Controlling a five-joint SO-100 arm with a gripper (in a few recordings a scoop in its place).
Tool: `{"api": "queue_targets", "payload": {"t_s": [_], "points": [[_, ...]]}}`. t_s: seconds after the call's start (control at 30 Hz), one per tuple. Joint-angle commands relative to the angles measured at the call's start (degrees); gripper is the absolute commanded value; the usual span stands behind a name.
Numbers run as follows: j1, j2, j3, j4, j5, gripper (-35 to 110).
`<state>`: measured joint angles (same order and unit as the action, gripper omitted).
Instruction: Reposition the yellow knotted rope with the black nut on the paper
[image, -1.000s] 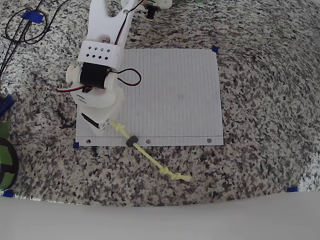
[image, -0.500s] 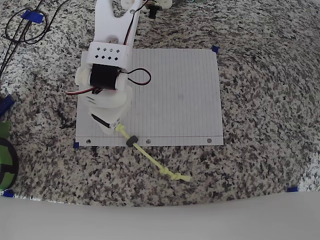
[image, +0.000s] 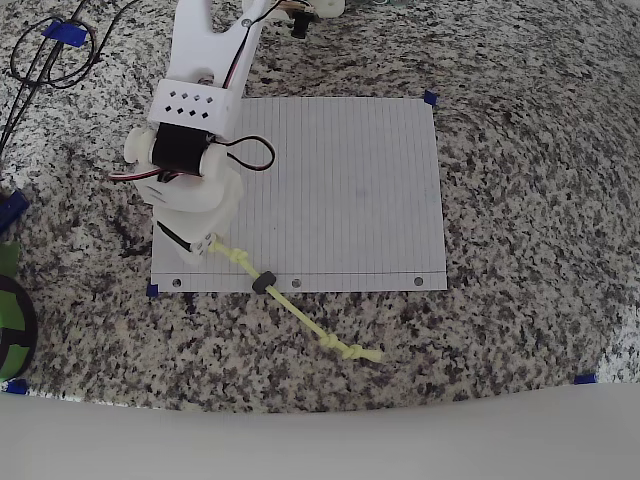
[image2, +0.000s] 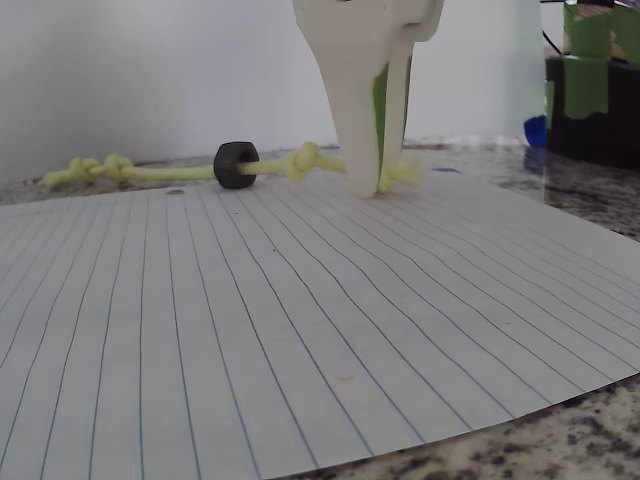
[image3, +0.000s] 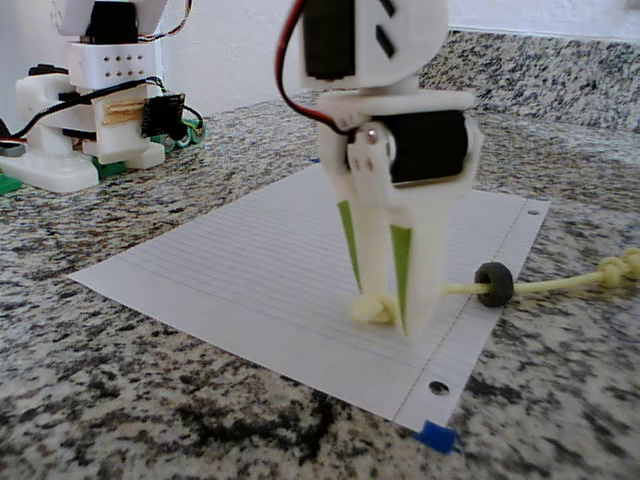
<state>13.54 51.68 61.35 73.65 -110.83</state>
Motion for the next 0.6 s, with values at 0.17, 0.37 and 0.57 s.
{"api": "queue_targets", "payload": {"t_s": [0.17, 0.37, 0.57], "points": [[-0.26, 0.44, -0.7, 1.14, 0.0, 46], [0.09, 0.35, -0.7, -0.88, 0.0, 45], [-0.26, -0.26, -0.7, -0.7, 0.0, 44]]}}
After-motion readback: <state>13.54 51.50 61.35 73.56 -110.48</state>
